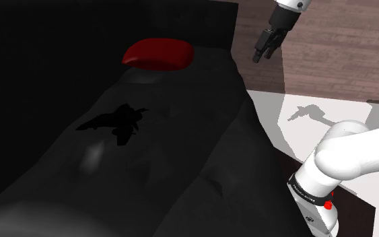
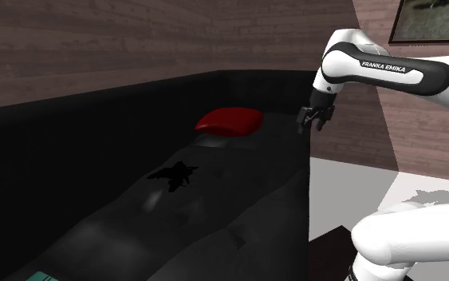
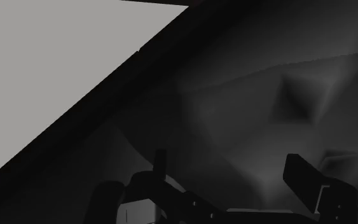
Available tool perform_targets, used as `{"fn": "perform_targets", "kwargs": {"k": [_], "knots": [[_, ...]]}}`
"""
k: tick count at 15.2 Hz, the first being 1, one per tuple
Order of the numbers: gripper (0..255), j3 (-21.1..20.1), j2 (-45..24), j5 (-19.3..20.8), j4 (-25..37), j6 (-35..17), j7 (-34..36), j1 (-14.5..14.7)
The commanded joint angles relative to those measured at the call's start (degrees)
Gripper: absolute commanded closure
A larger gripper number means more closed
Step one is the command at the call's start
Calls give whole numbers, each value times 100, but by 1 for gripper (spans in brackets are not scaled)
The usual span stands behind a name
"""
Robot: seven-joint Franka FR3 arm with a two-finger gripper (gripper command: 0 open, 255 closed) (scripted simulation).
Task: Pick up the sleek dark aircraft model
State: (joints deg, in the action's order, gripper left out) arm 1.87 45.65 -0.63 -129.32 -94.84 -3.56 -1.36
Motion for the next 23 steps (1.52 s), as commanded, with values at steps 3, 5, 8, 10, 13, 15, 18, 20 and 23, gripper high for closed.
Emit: {"fn": "perform_targets", "kwargs": {"k": [3,5,8,10,13,15,18,20,23], "knots": [[0,-154,-214,-164,62,-63,120,116],[0,-304,-440,-324,141,-126,236,230],[0,-527,-799,-554,292,-220,401,395],[0,-673,-1051,-698,415,-281,508,501],[0,-887,-1447,-899,633,-367,663,655],[0,-1028,-1722,-1022,801,-420,764,753],[0,-1238,-2149,-1186,1087,-490,915,894],[0,-1375,-2444,-1280,1301,-530,1016,985],[0,-1582,-2902,-1396,1658,-577,1171,1117]]}}
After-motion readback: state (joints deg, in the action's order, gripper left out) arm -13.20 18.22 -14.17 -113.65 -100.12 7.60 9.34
